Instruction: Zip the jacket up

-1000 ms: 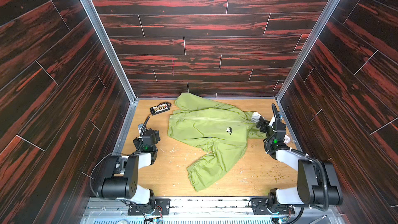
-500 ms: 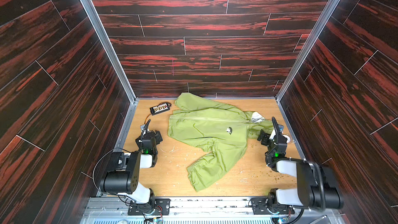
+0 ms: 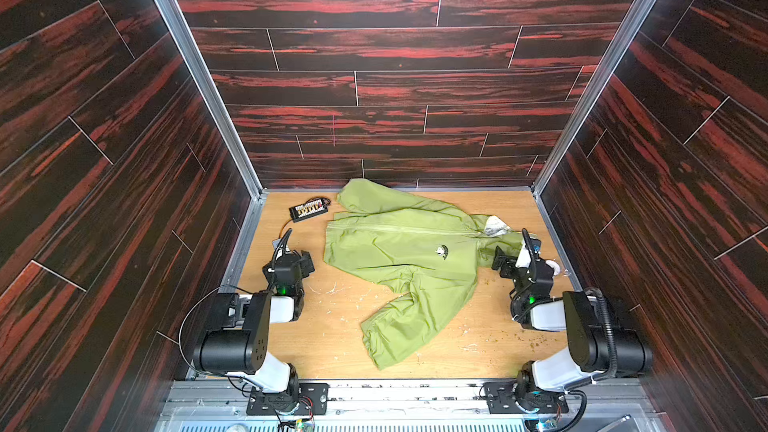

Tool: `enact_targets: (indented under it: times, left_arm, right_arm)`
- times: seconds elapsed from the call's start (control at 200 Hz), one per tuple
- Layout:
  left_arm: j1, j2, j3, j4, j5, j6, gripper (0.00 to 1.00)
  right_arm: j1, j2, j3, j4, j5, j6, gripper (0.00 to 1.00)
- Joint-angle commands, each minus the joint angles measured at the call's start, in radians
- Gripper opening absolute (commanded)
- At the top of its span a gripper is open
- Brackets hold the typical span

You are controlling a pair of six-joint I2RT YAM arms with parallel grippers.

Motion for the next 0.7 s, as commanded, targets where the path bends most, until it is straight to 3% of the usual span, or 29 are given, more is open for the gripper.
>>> enact_targets:
  times: [0.0, 0.431, 0.696]
  left_arm:
    - [0.004, -0.019, 0.021, -0.012, 0.008, 0.020, 0.99]
    - [0.004, -0.025, 0.013, -0.004, 0.008, 0.021, 1.00]
    - [0.004, -0.016, 0.027, -0.018, 0.008, 0.021, 1.00]
  right_arm:
    - [-0.005, 0.018, 0.014, 0.010, -0.009, -0.017, 0.99]
    - [0.010, 0.014, 0.002, 0.033, 0.017, -0.027, 0.99]
    - [-0.014, 0.021, 0.026, -0.012, -0.035, -0.013, 0.99]
